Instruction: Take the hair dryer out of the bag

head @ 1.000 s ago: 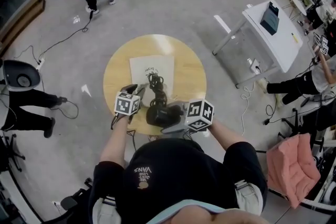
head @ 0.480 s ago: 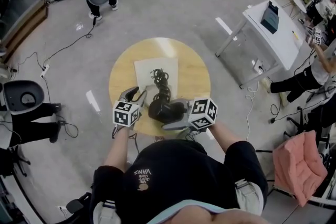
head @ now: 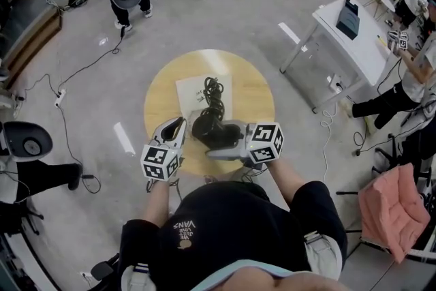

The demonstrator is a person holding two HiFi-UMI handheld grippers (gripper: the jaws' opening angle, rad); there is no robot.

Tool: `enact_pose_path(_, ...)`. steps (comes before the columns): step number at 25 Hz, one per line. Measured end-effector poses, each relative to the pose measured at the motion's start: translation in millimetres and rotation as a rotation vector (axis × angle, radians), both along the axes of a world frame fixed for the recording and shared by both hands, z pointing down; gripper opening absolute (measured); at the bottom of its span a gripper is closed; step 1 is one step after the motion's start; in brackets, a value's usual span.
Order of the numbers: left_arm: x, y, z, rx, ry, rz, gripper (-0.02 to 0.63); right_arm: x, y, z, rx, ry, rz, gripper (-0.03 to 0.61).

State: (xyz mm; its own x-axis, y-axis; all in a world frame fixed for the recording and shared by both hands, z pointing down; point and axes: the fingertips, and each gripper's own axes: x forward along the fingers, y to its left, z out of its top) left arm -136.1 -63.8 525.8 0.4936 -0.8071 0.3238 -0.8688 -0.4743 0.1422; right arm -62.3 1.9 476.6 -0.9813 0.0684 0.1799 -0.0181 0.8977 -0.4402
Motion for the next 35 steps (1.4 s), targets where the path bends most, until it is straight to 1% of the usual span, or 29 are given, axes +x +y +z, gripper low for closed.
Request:
enact_pose_path(4,0,13,-14,0.022,0.034,-0.007,0.029,-1,-5,-13,-0.001,-0.048,0.048,0.351)
enact_pose_path(10,-6,27,-23,0.052,0.024,-0.009,0.020,0,-6,-25,-0.007,-0.115,0.108,0.351)
enact_pose_path(13,-10,33,-29,0.054,0.042,-0.012,0.018,-2,-4,-33,-0.012,-0.137,0.125,0.351)
enact_pose_path(17,-6,41,-32,0.046,0.067,-0.016,0.014,5,1,-39,-0.016,-0.160,0.144,0.351)
enact_pose_path(28,-8,57,-42,0.092,0.040,-0.022,0.012,11,8,-40,-0.035,-0.203,0.187,0.351)
enact_pose_path(35,-13,63,-42,0.082,0.069,-0.033,0.012,12,11,-32,-0.046,-0.179,0.184,0.351)
